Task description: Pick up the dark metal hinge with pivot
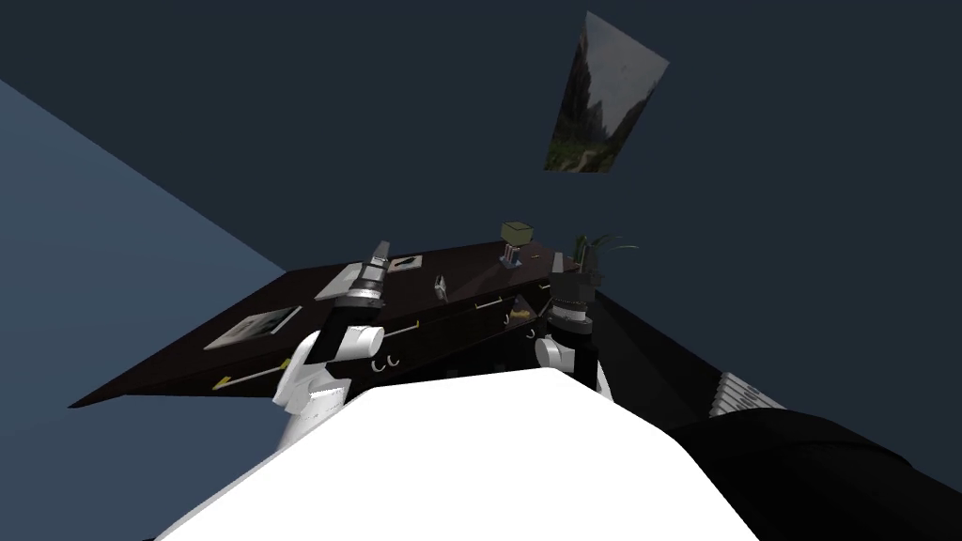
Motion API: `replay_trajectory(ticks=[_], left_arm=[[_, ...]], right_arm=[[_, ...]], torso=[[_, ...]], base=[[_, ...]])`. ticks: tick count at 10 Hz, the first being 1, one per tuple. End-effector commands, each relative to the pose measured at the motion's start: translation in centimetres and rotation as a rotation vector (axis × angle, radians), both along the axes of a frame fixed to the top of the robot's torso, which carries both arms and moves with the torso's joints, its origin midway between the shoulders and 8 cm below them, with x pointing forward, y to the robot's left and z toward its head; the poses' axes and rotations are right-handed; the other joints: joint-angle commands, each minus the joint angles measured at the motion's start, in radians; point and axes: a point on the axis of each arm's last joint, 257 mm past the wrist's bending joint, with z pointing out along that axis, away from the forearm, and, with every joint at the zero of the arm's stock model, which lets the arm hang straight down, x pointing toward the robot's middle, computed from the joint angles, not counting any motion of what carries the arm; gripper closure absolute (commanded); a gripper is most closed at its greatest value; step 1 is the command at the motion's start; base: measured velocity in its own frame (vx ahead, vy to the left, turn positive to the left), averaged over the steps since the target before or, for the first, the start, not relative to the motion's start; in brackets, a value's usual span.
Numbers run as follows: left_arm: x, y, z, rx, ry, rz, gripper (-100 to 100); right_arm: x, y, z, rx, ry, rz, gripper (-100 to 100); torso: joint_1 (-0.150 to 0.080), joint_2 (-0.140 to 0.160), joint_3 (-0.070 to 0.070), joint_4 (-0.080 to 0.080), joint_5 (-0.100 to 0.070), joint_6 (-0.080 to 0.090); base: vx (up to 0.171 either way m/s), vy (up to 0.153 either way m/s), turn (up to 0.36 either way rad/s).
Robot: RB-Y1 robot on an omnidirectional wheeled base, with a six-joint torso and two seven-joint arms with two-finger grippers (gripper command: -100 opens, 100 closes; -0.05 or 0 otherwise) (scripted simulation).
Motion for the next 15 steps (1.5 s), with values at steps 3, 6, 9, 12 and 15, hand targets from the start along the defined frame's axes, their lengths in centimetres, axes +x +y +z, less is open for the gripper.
replay_trajectory(ticks=[3,6,9,12,15], left_arm=[[1.4,1.0,-0.3,0.049,0.054,0.047,-100],[2.4,1.9,-0.4,0.089,0.091,0.087,-100],[3.4,2.8,-0.3,0.127,0.124,0.127,-100],[4.4,4.0,-0.5,0.161,0.169,0.172,-100],[5.3,5.4,-0.8,0.19,0.218,0.217,-100]], right_arm=[[0.0,0.0,0.0,0.0,0.0,0.0,0],[0.0,0.0,0.0,0.0,0.0,0.0,0],[0.0,0.0,0.0,0.0,0.0,0.0,0],[0.0,0.0,0.0,0.0,0.0,0.0,0],[0.0,0.0,0.0,0.0,0.0,0.0,0]], torso=[[0.0,0.0,0.0,0.0,0.0,0.001],[0.0,0.0,0.0,0.0,0.0,0.0],[0.0,0.0,0.0,0.0,0.0,0.0],[0.0,0.0,0.0,0.0,0.0,0.0],[0.0,-0.001,0.0,0.0,0.0,0.0]], base=[[-0.031,0.001,-0.121],[-0.034,-0.003,-0.109],[-0.033,-0.001,-0.113],[-0.028,0.002,-0.12],[-0.028,0.0,-0.116]])
